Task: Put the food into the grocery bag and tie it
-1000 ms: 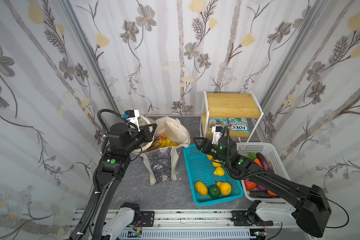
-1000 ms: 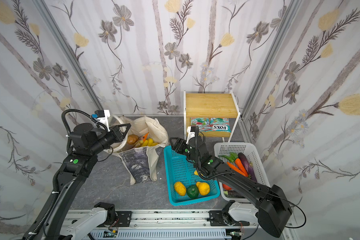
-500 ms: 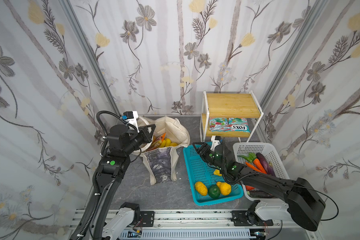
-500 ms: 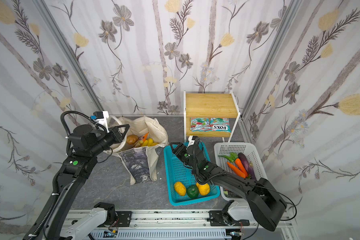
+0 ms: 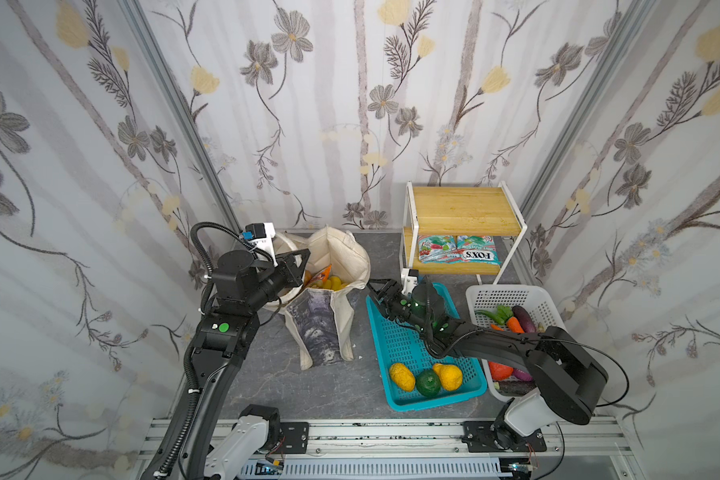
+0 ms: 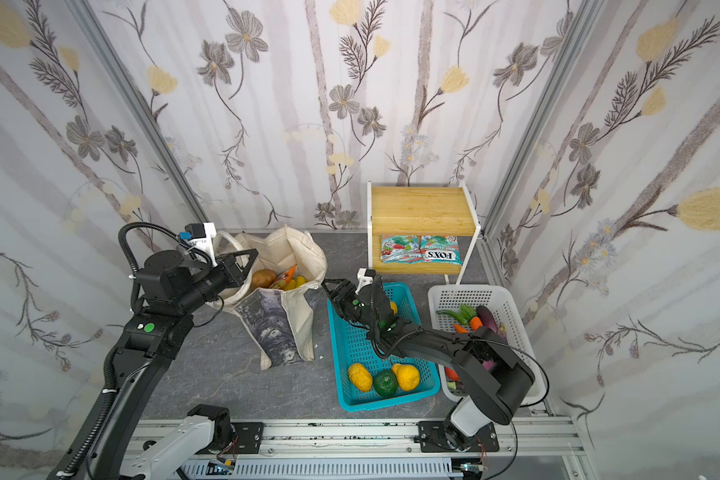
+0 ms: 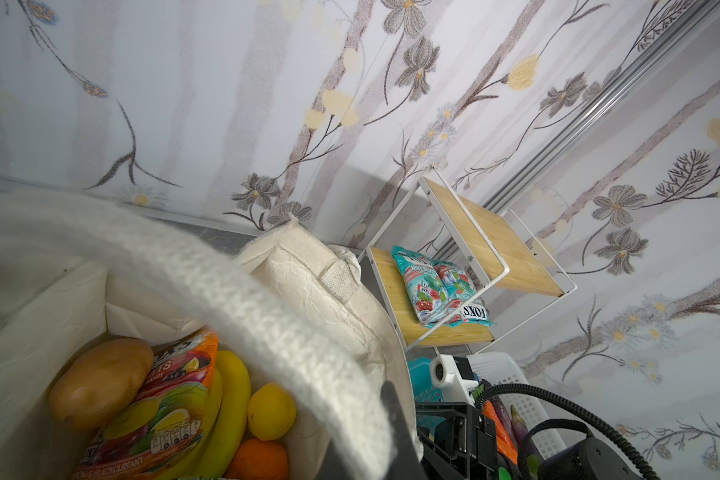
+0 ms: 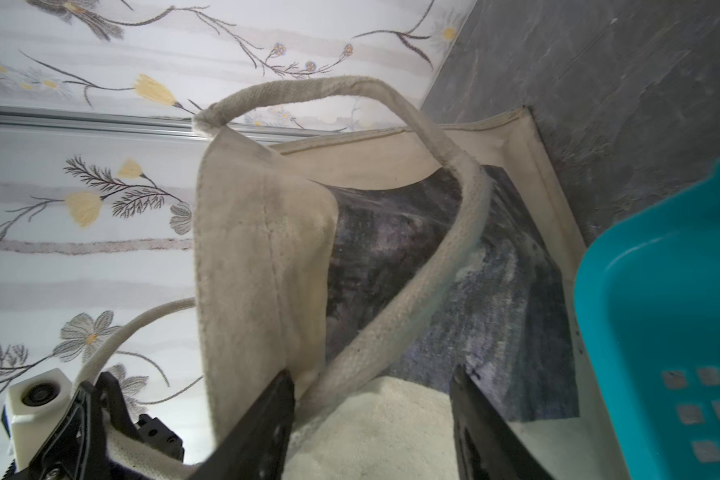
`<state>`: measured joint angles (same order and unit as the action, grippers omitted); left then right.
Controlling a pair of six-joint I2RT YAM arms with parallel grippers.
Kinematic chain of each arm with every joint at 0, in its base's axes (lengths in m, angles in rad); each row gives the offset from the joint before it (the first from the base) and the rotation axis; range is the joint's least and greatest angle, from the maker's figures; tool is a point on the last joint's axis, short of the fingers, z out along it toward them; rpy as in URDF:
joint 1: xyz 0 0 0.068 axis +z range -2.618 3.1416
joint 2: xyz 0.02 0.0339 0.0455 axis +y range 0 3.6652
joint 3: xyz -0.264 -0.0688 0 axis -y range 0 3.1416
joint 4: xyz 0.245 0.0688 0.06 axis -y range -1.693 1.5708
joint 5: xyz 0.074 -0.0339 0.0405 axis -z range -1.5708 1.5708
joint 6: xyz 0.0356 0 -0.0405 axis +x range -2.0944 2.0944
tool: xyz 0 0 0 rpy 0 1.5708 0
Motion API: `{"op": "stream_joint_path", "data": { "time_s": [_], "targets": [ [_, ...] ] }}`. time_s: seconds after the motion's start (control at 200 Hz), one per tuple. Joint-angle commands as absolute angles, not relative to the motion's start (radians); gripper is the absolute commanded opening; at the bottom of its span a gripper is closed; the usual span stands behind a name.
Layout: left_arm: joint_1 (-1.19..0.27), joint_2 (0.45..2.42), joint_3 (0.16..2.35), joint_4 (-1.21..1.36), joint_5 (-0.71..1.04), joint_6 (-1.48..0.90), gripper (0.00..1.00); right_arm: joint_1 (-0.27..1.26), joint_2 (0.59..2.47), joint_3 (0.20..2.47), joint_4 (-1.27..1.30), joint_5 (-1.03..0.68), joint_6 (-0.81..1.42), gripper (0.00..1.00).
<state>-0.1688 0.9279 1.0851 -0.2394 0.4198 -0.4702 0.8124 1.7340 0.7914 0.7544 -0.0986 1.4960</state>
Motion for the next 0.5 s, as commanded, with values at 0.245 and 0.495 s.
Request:
{"op": "stream_joint_path", "data": {
  "time_s": [0.245, 0.495],
  "targets": [
    [-0.166, 0.927, 1.081, -0.209, 0.434, -0.464, 0.0, 0.814, 1.852, 0.825, 0.957, -0.049, 1.602, 0.41],
    [-0.165, 0.928, 1.083, -0.212, 0.434, -0.466, 0.0, 0.814, 1.899, 0.837, 1.038, -0.012, 1.621, 0.24]
  ]
}}
